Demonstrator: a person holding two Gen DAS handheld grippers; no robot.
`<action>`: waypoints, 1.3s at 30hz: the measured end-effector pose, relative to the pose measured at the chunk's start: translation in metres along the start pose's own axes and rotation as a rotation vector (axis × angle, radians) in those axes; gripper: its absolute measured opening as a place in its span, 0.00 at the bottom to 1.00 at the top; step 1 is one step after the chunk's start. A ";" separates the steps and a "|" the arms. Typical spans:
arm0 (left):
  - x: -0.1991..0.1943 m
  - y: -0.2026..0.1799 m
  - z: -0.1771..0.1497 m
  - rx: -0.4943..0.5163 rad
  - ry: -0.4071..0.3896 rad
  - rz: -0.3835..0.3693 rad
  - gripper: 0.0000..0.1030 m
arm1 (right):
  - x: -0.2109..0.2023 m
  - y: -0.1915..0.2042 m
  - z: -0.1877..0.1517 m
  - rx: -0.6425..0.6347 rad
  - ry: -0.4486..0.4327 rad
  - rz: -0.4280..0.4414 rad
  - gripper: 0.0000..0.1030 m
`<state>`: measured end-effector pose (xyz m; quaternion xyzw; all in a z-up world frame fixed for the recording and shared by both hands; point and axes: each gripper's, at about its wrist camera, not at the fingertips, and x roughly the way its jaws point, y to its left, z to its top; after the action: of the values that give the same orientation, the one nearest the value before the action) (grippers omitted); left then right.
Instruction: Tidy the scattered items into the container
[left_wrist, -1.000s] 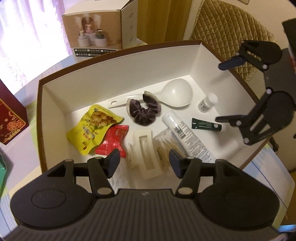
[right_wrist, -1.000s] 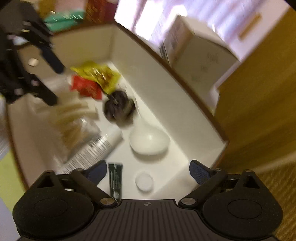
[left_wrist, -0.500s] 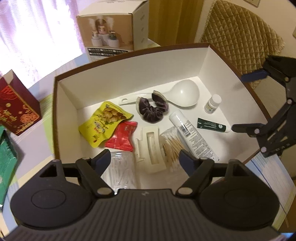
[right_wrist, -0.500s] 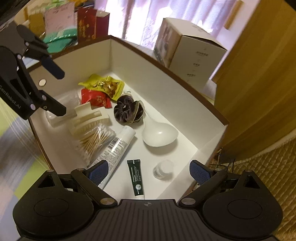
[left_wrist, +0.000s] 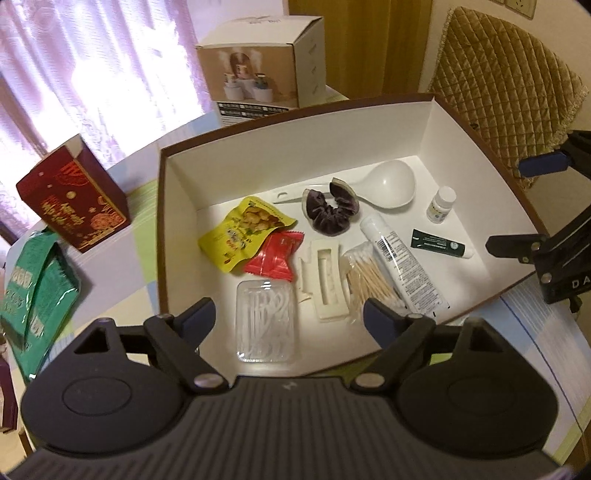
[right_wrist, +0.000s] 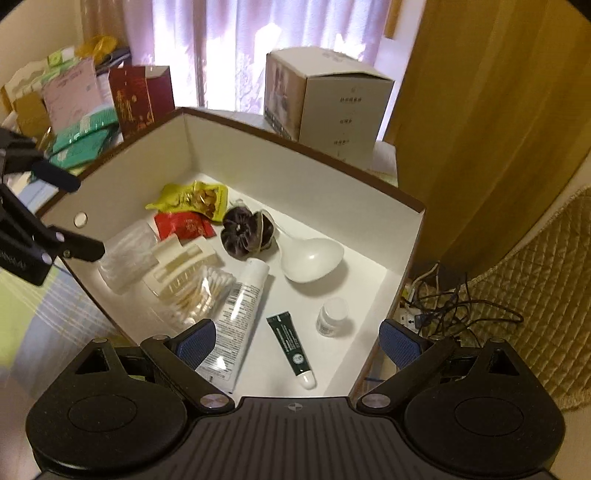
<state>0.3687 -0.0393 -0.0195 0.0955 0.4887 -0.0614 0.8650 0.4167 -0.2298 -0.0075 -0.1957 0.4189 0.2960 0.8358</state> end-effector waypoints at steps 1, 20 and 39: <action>-0.003 0.000 -0.002 -0.007 -0.003 0.004 0.82 | -0.003 0.002 -0.001 0.012 -0.007 -0.001 0.97; -0.056 -0.005 -0.042 0.016 -0.045 0.170 0.90 | -0.042 0.027 -0.018 0.247 -0.071 -0.031 0.97; -0.098 -0.004 -0.082 -0.092 -0.082 0.133 0.90 | -0.089 0.056 -0.049 0.336 -0.167 -0.051 0.97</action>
<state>0.2494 -0.0239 0.0227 0.0854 0.4478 0.0149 0.8899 0.3092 -0.2455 0.0333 -0.0388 0.3866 0.2158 0.8958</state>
